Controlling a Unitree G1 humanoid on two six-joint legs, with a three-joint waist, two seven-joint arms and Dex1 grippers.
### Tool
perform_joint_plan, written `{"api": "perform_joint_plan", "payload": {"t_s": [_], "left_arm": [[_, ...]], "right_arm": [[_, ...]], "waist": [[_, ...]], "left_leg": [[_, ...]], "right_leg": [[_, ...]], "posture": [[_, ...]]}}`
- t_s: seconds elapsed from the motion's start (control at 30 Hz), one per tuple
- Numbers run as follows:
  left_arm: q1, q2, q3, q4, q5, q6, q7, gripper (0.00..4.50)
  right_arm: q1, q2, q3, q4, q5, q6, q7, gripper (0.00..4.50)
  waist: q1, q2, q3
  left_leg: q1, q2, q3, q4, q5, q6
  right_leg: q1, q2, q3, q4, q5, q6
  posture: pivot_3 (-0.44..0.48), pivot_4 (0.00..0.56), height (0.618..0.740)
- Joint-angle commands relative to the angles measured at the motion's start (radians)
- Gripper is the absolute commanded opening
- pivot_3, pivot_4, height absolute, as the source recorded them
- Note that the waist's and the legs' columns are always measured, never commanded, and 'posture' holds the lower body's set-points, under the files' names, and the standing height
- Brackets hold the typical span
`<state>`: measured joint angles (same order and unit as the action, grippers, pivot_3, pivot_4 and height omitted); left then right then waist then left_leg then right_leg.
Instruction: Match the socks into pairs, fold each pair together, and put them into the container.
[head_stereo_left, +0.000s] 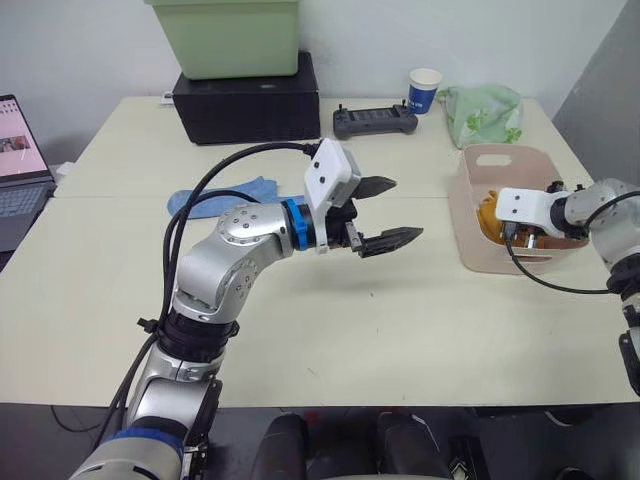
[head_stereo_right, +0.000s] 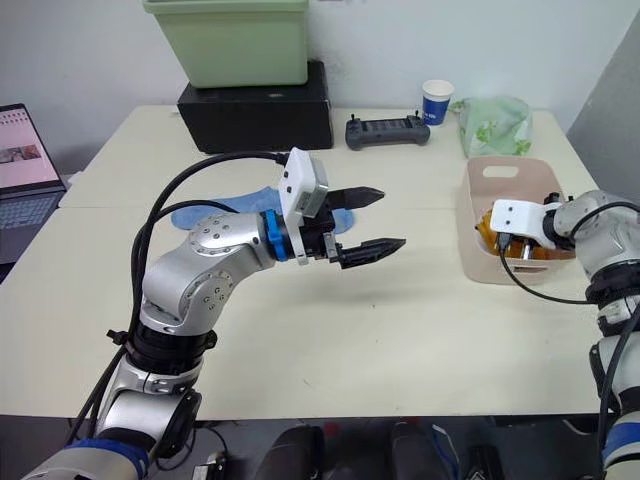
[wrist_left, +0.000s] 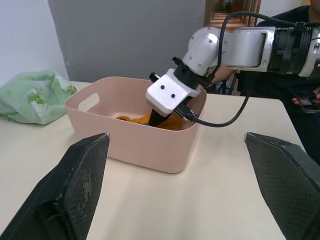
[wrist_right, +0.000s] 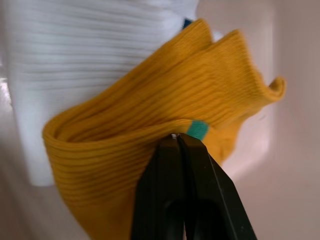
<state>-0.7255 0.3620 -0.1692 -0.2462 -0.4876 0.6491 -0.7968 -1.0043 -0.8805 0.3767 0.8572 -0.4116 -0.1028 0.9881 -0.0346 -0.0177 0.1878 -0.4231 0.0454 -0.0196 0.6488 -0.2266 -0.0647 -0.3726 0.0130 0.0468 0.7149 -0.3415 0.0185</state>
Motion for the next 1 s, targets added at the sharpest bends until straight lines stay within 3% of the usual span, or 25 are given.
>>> {"api": "perform_joint_plan", "payload": {"t_s": [0.03,0.23,0.3,0.4,0.5,0.6,0.7,0.83,1.0], "left_arm": [[0.003,0.023,0.024,-0.040,-0.001,-0.004,0.004,4.50],[0.011,0.074,0.092,0.017,0.020,-0.078,0.002,4.50],[0.019,0.093,0.117,0.042,0.035,-0.104,0.007,4.50],[0.095,0.151,0.139,0.055,0.096,-0.170,0.013,4.50],[0.205,0.169,0.189,0.027,0.103,-0.193,0.052,4.50],[0.363,0.184,0.251,-0.040,0.096,-0.200,0.082,4.50],[0.522,0.196,0.301,-0.129,0.078,-0.204,0.089,4.50],[0.730,0.199,0.364,-0.191,0.113,-0.258,0.116,4.50],[0.892,0.163,0.387,-0.213,0.161,-0.326,0.180,4.50]], "right_arm": [[-0.075,-0.038,-0.046,0.002,0.002,-0.021,-0.014,0.05],[-0.221,-0.066,-0.157,-0.115,0.091,-0.001,0.001,0.05],[-0.205,-0.017,-0.236,-0.218,0.195,0.093,0.016,0.41],[-0.039,0.137,-0.380,-0.583,0.446,0.449,0.004,1.31],[0.168,0.290,-0.449,-0.939,0.583,0.709,-0.108,2.43],[0.379,0.451,-0.477,-1.209,0.673,0.850,-0.247,3.50],[0.580,0.482,-0.427,-1.333,0.650,0.827,-0.303,4.48],[0.835,0.494,-0.356,-1.400,0.612,0.690,-0.342,4.48],[1.022,0.530,-0.351,-1.391,0.561,0.534,-0.433,4.48]], "waist": [[0.001,0.000,0.000],[0.001,0.002,0.001],[0.000,0.002,0.001],[-0.003,0.001,0.000],[0.002,0.001,-0.001],[0.008,0.002,0.000],[0.017,0.002,0.000],[0.020,-0.003,-0.003],[0.006,-0.003,-0.003]], "left_leg": [[0.000,0.000,0.000,0.000,0.000,0.000],[0.000,0.000,0.000,-0.001,0.000,0.000],[0.001,0.001,0.000,-0.002,0.000,0.000],[0.005,0.001,-0.001,-0.002,0.000,0.000],[0.006,0.005,-0.005,-0.004,0.000,0.000],[0.000,0.007,-0.005,-0.003,0.001,-0.001],[-0.005,0.002,-0.006,-0.002,0.001,-0.001],[-0.002,-0.002,-0.005,-0.001,-0.002,0.004],[0.004,0.000,-0.004,-0.004,-0.002,0.004]], "right_leg": [[0.000,0.000,0.000,0.000,0.000,0.000],[-0.001,0.000,0.000,0.000,0.000,0.000],[-0.001,0.000,-0.001,-0.001,0.000,0.000],[0.002,0.001,-0.001,0.000,0.000,0.000],[0.004,0.002,-0.001,0.001,0.000,0.000],[-0.001,0.002,-0.002,0.002,0.000,-0.001],[-0.004,-0.003,-0.003,0.001,0.000,0.000],[0.002,-0.008,-0.003,-0.004,0.000,0.000],[0.004,-0.005,-0.002,-0.001,0.000,0.000]], "posture": [[0.000,0.150,0.740],[0.000,0.150,0.740],[0.000,0.150,0.740],[0.000,0.150,0.740],[0.000,0.150,0.740],[0.000,0.150,0.740],[0.000,0.150,0.740],[0.000,0.150,0.740],[0.000,0.150,0.740]]}}
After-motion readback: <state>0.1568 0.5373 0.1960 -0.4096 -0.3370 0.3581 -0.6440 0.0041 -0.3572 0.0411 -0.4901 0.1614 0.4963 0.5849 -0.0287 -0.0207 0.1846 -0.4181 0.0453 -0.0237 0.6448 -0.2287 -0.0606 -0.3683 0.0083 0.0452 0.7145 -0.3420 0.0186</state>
